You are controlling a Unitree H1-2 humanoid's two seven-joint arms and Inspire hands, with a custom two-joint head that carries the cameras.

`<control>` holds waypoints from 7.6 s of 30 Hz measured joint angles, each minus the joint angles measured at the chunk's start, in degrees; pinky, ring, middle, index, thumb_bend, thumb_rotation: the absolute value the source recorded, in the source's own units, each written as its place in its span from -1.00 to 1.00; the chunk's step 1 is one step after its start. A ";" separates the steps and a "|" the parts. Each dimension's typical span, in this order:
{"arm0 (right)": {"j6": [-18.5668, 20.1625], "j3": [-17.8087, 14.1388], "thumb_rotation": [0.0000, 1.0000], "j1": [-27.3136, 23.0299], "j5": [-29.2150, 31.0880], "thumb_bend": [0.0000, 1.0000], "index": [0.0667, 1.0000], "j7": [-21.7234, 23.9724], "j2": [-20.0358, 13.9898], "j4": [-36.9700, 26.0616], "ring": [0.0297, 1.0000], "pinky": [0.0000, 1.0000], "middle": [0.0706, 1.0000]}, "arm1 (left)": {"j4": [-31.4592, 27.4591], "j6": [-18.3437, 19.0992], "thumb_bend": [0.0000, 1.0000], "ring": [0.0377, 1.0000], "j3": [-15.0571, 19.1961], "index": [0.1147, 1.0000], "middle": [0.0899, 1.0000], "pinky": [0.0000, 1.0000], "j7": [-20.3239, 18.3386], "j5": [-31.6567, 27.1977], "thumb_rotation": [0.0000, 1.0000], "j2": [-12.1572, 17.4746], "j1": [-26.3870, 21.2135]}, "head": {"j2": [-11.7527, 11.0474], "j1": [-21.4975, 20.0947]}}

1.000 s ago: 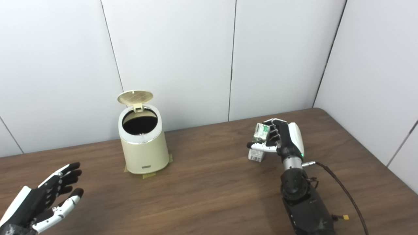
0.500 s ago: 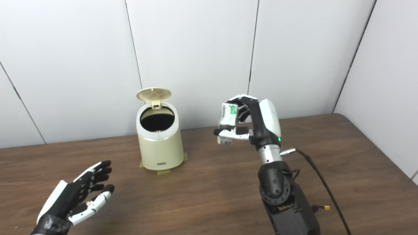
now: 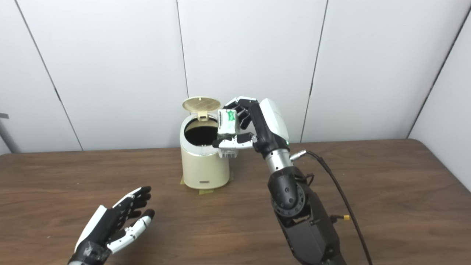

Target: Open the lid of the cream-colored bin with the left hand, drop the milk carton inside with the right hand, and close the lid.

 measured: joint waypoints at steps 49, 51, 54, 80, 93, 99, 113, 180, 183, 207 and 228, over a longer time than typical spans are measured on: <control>-9.13 -0.40 -1.00 -10.62 3.62 0.00 -0.10 -8.75 6.79 16.96 -0.20 -0.37 -0.06 | 1.96 -1.98 -0.18 0.81 -3.63 0.81 0.81 0.79 3.89 -0.12 -0.10 -2.81 2.69 | 0.79 3.26; -9.14 -0.31 -1.00 -10.61 3.48 0.00 -0.10 -8.81 7.11 16.98 -0.19 -0.37 -0.05 | 1.95 -1.98 -0.19 0.81 -3.64 0.82 0.81 0.78 3.89 -0.12 -0.11 -2.82 2.69 | 0.88 3.26; -9.30 -0.31 -1.00 -10.61 3.45 -0.01 -0.09 -9.23 7.43 17.20 -0.18 -0.38 -0.03 | 1.90 -1.98 -0.20 0.80 -3.68 0.81 0.81 0.77 3.89 -0.12 -0.13 -2.84 2.69 | 1.05 3.34; -17.39 -0.18 -1.00 -10.61 1.43 -0.01 -0.12 -16.98 7.10 23.00 -0.21 -0.39 -0.04 | -0.21 -0.53 -0.21 0.84 -2.85 0.79 0.78 0.87 3.75 -3.94 -0.16 -2.89 3.04 | 2.90 2.91; -22.34 1.99 -1.00 -10.45 -2.69 -0.01 -0.09 -19.69 6.33 24.94 -0.20 -0.40 -0.04 | -1.98 0.99 -0.23 0.87 -2.07 0.76 0.80 0.90 3.77 -6.08 -0.15 -2.83 3.12 | 3.87 3.26; -26.59 3.00 -1.00 -10.26 -5.63 -0.01 -0.08 -23.60 5.68 28.79 -0.20 -0.41 -0.02 | -1.98 0.99 -0.24 0.88 -1.98 0.76 0.80 0.92 3.82 -6.10 -0.17 -2.80 3.35 | 4.04 3.52; -30.32 4.86 -1.00 -10.52 -6.79 -0.01 -0.07 -31.22 4.58 34.14 -0.19 -0.41 -0.01 | -1.98 0.98 -0.23 0.86 -2.03 0.75 0.79 0.91 3.97 -6.36 -0.23 -2.89 3.62 | 3.69 3.61; 13.41 -19.47 -1.00 7.36 32.00 0.03 -0.02 -9.40 14.88 -14.58 -0.28 -0.32 -0.14 | 3.81 1.32 -0.30 0.54 9.40 0.58 0.55 0.45 4.95 -15.10 -0.12 -2.42 -14.89 | 3.16 2.29; 14.43 -19.70 -1.00 12.44 34.58 0.03 0.02 -7.72 14.49 -17.31 -0.22 -0.13 -0.13 | 6.32 1.32 -0.27 0.56 9.82 0.59 0.57 0.49 3.69 -18.03 -0.15 -0.41 -20.46 | 2.90 2.99; 18.52 -9.59 0.89 38.01 36.20 0.09 0.75 6.06 4.77 -26.84 0.72 0.64 0.75 | 38.84 -0.43 -0.26 0.76 1.10 0.69 0.72 0.75 1.07 -20.71 0.83 1.08 -47.63 | 1.41 2.64; 4.88 -10.29 0.79 38.76 30.77 -0.27 0.59 0.66 10.74 -19.27 0.42 0.33 0.32 | 37.77 -13.13 -0.21 0.38 -13.68 0.32 0.24 0.32 -3.21 1.04 1.00 8.95 -49.23 | 1.05 2.64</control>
